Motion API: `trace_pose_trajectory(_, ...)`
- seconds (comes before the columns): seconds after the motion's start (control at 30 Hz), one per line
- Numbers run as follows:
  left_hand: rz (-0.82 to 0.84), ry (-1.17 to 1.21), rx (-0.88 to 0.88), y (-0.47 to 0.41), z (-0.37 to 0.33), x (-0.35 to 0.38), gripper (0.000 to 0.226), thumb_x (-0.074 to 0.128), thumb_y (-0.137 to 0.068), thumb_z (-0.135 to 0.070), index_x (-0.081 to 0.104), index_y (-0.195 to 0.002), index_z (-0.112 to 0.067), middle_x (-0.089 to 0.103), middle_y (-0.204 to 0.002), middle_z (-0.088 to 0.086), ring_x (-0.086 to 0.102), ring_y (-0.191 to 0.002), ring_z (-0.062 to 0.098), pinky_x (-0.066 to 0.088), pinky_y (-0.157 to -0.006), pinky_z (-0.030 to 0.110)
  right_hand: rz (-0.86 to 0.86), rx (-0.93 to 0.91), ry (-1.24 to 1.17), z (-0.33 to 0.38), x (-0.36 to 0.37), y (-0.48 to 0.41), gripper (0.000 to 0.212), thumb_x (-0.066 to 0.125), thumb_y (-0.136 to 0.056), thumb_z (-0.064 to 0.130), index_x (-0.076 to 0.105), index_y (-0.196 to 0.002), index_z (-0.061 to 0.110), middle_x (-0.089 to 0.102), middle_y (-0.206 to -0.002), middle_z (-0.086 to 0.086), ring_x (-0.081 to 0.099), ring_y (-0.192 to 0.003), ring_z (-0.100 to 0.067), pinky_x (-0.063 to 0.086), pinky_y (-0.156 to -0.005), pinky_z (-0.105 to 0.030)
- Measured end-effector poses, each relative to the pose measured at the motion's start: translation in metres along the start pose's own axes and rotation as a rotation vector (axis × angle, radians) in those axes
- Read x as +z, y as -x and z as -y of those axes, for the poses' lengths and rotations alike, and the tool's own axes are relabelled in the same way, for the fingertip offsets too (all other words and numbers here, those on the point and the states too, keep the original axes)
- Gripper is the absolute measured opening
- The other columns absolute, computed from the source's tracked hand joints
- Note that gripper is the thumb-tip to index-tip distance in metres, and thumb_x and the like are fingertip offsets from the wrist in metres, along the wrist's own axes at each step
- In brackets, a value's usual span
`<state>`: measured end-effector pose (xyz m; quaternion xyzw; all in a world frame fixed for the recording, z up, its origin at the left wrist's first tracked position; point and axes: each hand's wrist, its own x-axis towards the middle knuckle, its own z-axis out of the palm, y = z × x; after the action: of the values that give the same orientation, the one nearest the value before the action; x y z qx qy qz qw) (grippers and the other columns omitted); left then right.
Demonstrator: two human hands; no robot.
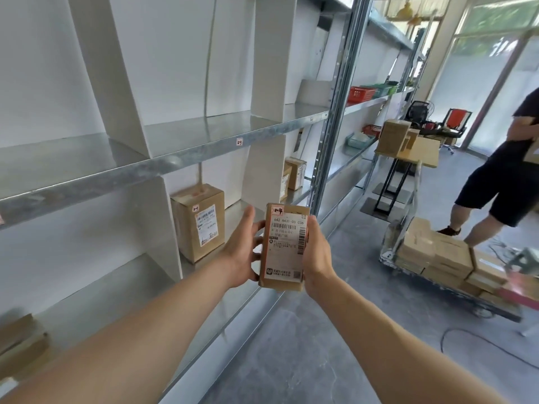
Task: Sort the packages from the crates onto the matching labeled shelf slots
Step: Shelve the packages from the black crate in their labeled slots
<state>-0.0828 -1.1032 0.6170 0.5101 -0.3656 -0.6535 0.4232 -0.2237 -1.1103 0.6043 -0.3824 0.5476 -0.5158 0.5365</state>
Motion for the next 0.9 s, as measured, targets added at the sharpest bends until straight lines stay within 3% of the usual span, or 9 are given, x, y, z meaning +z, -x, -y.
trace_pose_trajectory(0.47,0.154,-0.058,-0.001,-0.117,-0.055,0.024,0.083,0.011,-0.085,-0.088,0.048,-0.144,-0.042,0.054,-0.140,0.007,0.050,-0.127,0.039,0.032,-0.102,0.077,-0.128,-0.050,-0.056,0.038,-0.011,-0.103,0.085,0.039,-0.066,0.087,0.072,-0.113,0.024,0.078,-0.107,-0.005,0.075,-0.098,-0.032,0.060,-0.090,-0.059)
trace_pose_trajectory(0.63,0.146,-0.063,0.039,-0.162,-0.087,0.052,0.080,0.011,-0.087,-0.086,0.056,-0.137,-0.043,0.060,-0.131,0.005,0.054,-0.120,0.033,0.036,-0.102,0.072,-0.119,-0.071,-0.090,0.067,-0.025,-0.156,0.074,0.041,-0.082,0.080,0.072,-0.115,0.022,0.079,-0.106,-0.006,0.076,-0.097,-0.032,0.060,-0.090,-0.059)
trace_pose_trajectory(0.77,0.103,-0.081,0.083,-0.204,-0.121,0.083,0.079,0.010,-0.087,-0.087,0.063,-0.125,-0.043,0.063,-0.127,0.007,0.058,-0.117,0.032,0.046,-0.096,0.060,-0.101,-0.085,-0.102,0.092,-0.042,-0.216,0.086,0.041,-0.067,0.090,0.071,-0.116,0.025,0.077,-0.109,-0.006,0.075,-0.099,-0.033,0.059,-0.092,-0.059)
trace_pose_trajectory(0.9,0.046,-0.066,0.120,-0.246,-0.158,0.114,0.082,0.011,-0.087,-0.087,0.061,-0.130,-0.039,0.062,-0.130,0.005,0.058,-0.116,0.032,0.049,-0.091,0.057,-0.025,-0.124,-0.096,0.137,-0.058,-0.266,0.078,0.037,-0.076,0.083,0.073,-0.111,0.024,0.079,-0.104,-0.007,0.076,-0.097,-0.034,0.060,-0.088,-0.059)
